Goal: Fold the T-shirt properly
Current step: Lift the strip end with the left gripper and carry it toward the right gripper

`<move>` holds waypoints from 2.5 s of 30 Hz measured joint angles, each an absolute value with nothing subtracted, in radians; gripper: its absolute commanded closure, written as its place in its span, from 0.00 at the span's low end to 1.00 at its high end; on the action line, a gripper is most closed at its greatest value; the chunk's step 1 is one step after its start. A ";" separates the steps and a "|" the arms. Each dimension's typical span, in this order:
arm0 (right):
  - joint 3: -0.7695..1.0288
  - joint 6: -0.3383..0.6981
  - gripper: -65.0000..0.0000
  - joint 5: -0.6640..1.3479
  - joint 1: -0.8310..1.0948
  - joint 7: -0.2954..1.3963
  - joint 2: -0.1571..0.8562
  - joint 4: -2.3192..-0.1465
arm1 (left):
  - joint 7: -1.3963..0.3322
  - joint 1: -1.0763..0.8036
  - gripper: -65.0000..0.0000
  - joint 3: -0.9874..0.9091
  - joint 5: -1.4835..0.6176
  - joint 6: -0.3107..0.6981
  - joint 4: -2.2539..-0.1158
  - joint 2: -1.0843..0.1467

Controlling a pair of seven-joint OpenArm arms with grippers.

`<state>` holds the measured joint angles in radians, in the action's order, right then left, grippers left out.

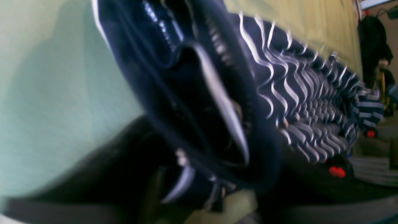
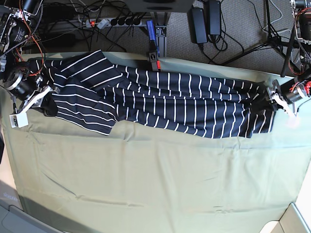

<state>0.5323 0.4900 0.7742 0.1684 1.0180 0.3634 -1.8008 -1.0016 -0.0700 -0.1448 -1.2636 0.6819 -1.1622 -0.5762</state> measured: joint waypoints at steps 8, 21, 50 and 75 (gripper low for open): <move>0.532 0.490 1.00 0.774 0.168 1.005 0.363 -1.801 | -0.992 -0.050 1.00 -0.145 -1.289 0.682 -1.160 -0.579; 0.568 0.490 1.00 0.794 0.166 0.970 0.365 -1.801 | -0.837 0.176 1.00 -0.143 -1.027 0.683 -1.159 -0.576; 0.678 0.490 1.00 0.811 0.166 0.988 0.360 -1.800 | -0.852 0.002 1.00 0.142 -0.773 0.686 -1.903 -0.424; 0.679 0.490 0.41 0.810 0.166 0.995 0.360 -1.800 | -0.747 0.030 0.43 0.526 -0.413 0.628 -1.765 -0.188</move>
<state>0.6788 0.4900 0.8104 0.1661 0.9947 0.3603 -1.8000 -0.7471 0.0303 0.5262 -0.4133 0.6281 -1.7649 -0.1879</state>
